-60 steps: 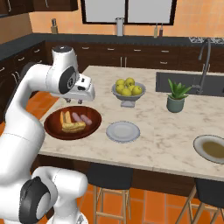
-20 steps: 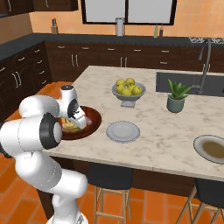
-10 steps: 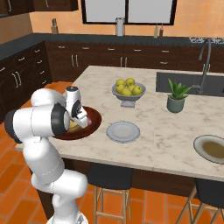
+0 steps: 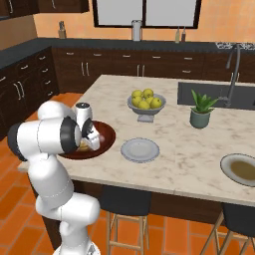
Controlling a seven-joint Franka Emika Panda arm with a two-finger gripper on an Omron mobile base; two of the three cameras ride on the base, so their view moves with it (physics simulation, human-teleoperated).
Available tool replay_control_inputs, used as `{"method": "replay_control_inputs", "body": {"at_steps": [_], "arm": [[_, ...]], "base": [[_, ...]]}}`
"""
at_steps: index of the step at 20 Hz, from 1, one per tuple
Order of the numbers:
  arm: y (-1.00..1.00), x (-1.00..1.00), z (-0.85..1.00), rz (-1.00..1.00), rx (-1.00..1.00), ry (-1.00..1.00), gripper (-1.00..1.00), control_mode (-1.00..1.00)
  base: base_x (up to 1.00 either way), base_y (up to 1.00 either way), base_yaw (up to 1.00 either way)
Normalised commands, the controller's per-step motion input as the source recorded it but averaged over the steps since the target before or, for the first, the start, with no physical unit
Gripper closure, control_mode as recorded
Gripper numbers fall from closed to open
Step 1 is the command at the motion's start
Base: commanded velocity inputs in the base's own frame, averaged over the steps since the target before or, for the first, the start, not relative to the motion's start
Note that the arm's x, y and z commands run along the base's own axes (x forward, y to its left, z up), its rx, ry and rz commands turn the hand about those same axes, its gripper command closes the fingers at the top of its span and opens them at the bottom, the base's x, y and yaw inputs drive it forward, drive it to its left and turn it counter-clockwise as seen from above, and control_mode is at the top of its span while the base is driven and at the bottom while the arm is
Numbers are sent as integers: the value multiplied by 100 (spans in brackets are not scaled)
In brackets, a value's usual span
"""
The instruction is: Place one bun and one sausage from the bowl on each plate.
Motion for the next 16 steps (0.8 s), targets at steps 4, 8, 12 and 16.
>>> {"method": "replay_control_inputs", "body": {"at_steps": [4,8,12,16], "arm": [[0,1,-13,0,0,12,100,-100],[0,0,0,0,0,0,100,-100],[-34,-33,56,-5,0,-5,100,-100],[-98,-22,100,-17,0,0,100,-100]], "base": [[0,0,0],[0,0,0],[0,0,0],[0,0,0]]}}
